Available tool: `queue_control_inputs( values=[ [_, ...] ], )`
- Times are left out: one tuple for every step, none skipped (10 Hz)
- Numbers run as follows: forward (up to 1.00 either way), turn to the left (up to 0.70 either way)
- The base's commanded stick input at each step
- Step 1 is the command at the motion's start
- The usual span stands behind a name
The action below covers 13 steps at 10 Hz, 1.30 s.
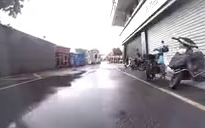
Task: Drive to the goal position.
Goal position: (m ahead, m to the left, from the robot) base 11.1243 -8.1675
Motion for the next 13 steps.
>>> queue_control_inputs(
  values=[
    [0.70,0.00],
    [0.70,0.00],
    [0.70,0.00],
    [0.70,0.00],
    [0.70,0.00],
    [0.70,0.00],
    [0.70,0.00],
    [0.70,0.00],
    [0.70,0.00],
    [0.70,0.00],
    [0.70,0.00],
    [0.70,0.00],
    [0.70,0.00]
  ],
)
